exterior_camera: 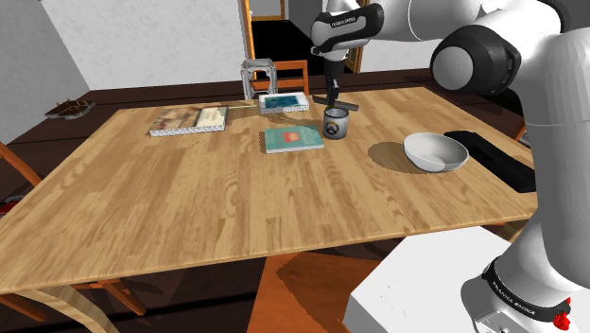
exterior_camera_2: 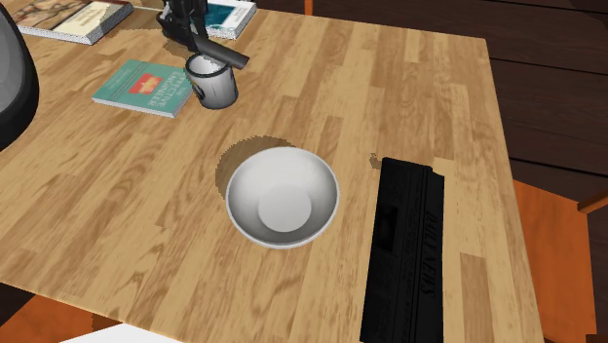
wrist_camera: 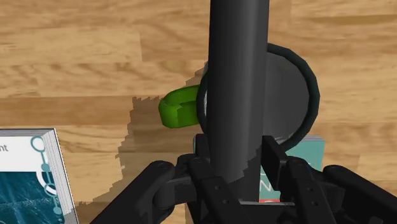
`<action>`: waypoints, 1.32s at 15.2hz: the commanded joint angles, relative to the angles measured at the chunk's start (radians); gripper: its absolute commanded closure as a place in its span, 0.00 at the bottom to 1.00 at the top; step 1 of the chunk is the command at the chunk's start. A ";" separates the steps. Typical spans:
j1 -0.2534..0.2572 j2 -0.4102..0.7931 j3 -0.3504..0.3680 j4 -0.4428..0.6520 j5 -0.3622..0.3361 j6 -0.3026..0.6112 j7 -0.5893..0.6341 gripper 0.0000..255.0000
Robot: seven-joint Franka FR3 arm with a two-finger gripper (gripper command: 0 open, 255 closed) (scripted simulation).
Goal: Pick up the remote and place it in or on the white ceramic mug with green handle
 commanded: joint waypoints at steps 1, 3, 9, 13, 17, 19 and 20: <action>0.004 -0.001 0.001 -0.029 0.001 0.029 -0.001 1.00; 0.006 0.004 0.002 -0.050 0.003 0.053 -0.003 1.00; 0.006 0.004 0.003 -0.054 0.004 0.058 -0.003 1.00; 0.006 0.004 0.003 -0.054 0.004 0.058 -0.003 0.00; 0.006 0.004 0.003 -0.054 0.004 0.058 -0.003 0.00; 0.006 -0.013 -0.002 -0.014 -0.004 0.002 0.002 0.00; 0.005 -0.020 -0.004 0.010 -0.007 -0.028 0.005 0.00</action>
